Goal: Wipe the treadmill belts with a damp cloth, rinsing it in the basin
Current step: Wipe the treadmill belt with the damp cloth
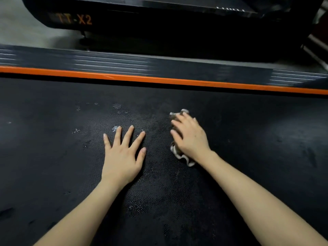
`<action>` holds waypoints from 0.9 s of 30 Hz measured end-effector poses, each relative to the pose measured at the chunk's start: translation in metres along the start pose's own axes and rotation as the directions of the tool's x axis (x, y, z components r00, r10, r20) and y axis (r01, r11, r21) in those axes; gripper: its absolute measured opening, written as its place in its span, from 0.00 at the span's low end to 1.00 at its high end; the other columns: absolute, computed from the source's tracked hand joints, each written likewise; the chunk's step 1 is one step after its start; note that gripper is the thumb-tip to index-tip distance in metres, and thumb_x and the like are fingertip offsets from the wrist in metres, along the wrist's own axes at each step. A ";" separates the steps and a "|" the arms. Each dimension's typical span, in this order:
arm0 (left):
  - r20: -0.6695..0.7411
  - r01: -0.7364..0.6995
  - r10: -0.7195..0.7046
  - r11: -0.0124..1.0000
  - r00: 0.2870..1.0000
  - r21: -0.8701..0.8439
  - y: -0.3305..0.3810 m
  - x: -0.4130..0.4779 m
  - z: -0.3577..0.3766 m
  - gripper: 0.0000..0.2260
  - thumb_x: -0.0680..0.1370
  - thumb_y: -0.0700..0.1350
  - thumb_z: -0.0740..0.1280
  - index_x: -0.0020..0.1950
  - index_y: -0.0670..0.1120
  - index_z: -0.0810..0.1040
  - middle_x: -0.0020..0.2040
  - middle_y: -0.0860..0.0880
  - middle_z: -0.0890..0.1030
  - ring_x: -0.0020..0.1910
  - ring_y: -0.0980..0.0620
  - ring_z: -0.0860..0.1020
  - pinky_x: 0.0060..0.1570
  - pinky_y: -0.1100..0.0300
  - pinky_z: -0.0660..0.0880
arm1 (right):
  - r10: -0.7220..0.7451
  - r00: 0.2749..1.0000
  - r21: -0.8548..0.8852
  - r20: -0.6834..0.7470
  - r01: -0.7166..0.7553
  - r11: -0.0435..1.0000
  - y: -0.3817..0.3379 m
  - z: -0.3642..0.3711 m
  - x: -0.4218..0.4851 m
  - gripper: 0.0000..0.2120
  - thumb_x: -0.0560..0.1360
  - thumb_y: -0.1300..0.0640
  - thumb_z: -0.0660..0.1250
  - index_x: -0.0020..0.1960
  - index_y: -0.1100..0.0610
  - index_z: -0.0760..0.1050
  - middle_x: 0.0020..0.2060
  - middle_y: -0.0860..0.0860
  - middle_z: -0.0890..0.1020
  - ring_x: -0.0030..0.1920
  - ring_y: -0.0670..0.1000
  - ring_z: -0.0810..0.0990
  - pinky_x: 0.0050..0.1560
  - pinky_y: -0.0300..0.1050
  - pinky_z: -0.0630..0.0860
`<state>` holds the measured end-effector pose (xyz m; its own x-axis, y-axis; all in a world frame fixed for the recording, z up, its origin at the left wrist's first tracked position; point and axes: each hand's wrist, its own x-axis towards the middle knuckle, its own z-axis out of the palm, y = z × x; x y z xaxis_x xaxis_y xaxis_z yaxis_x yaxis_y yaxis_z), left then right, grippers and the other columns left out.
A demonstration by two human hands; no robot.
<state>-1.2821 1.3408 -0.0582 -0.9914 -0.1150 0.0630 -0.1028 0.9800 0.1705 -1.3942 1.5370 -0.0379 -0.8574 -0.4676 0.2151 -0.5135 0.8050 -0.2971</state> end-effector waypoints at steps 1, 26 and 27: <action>-0.002 0.002 -0.002 1.000 1.000 -0.004 0.000 0.000 0.000 0.26 0.78 0.61 0.45 0.74 0.57 0.64 0.75 0.47 0.64 0.75 0.39 0.56 0.70 0.33 0.47 | 0.046 0.998 -0.010 -0.043 -0.046 0.999 0.012 -0.001 0.012 0.19 0.76 0.50 0.59 0.62 0.58 0.76 0.67 0.53 0.73 0.71 0.56 0.64 0.70 0.61 0.61; -0.013 -0.003 0.003 1.000 1.000 0.012 0.000 0.002 0.002 0.25 0.78 0.60 0.48 0.72 0.56 0.68 0.73 0.46 0.67 0.73 0.37 0.61 0.68 0.31 0.54 | 0.115 0.992 -0.045 -0.045 -0.117 0.992 -0.049 0.048 0.098 0.20 0.79 0.51 0.50 0.58 0.58 0.76 0.64 0.56 0.74 0.67 0.57 0.66 0.67 0.52 0.62; -0.011 -0.007 0.007 1.000 1.000 0.012 -0.001 0.002 0.002 0.25 0.78 0.60 0.48 0.72 0.56 0.67 0.73 0.46 0.67 0.73 0.37 0.61 0.68 0.31 0.53 | 0.044 0.999 -0.026 -0.019 -0.044 0.999 -0.056 0.048 0.094 0.20 0.80 0.52 0.51 0.62 0.59 0.75 0.67 0.56 0.71 0.70 0.57 0.64 0.70 0.52 0.58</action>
<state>-1.2843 1.3402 -0.0600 -0.9911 -0.1101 0.0747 -0.0973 0.9826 0.1580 -1.4479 1.4301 -0.0451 -0.8782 -0.4248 0.2197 -0.4740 0.8342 -0.2817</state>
